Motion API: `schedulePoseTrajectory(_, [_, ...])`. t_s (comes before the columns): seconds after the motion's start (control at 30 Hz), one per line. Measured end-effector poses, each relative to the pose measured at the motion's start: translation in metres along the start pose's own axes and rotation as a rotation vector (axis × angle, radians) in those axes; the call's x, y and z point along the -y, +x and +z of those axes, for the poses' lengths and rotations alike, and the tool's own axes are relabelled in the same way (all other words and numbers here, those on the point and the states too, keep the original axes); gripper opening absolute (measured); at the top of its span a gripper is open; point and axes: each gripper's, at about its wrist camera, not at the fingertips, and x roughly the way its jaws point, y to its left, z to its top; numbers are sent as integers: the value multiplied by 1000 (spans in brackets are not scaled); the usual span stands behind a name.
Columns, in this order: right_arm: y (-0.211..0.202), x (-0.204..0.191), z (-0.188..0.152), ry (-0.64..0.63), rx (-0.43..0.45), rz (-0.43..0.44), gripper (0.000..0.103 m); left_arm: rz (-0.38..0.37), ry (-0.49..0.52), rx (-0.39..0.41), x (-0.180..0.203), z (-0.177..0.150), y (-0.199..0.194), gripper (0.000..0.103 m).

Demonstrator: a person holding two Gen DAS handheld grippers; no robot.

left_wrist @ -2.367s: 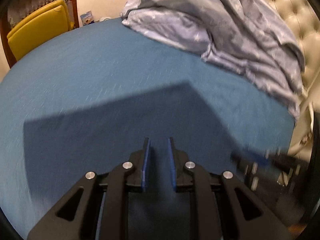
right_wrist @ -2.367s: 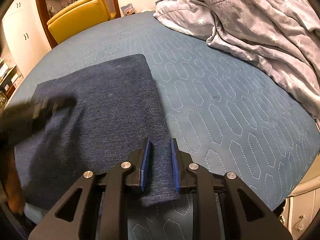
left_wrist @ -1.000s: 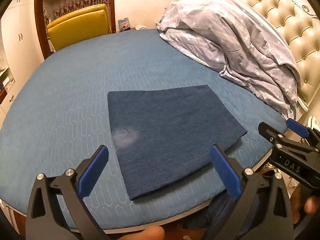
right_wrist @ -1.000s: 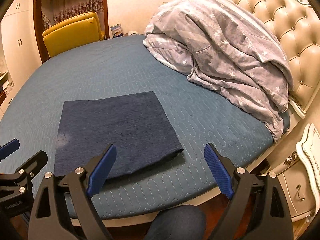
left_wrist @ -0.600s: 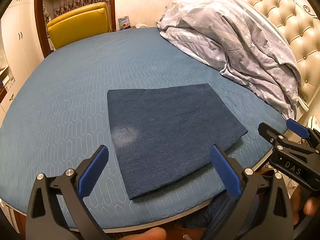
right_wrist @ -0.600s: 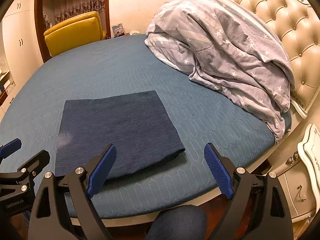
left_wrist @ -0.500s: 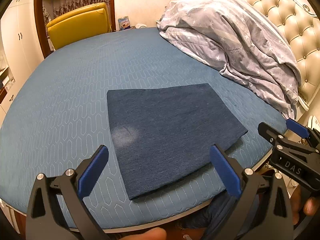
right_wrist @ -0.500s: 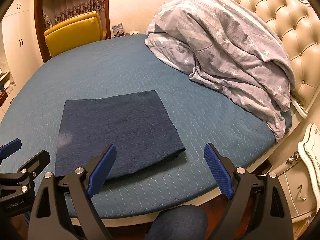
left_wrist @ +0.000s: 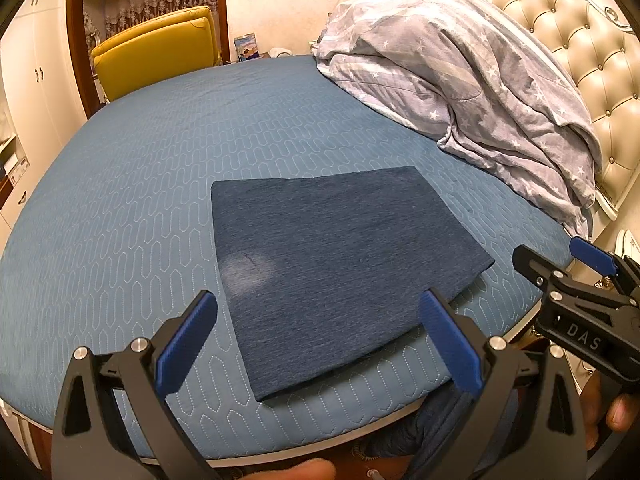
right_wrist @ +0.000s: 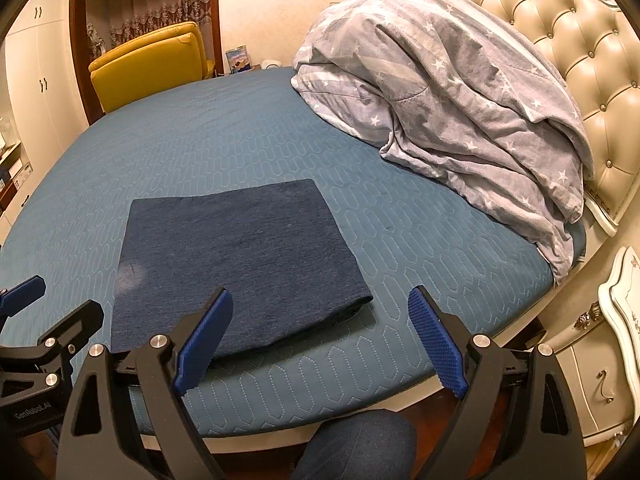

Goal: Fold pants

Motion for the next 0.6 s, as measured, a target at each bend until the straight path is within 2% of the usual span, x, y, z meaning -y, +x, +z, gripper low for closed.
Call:
schedulePoseTrajectory(0.37, [4,1,1,3,-6,2,86,-16,10,17,10,-4,1,101])
schedulePoseTrajectory(0.5, [9,2,2,5,-12,-1,86,-66,47,11,16,-3,4,101])
schedulePoseTrajectory(0.6, [14,4,2,21,-18,3,86,-111,18,7,6,0,9,101])
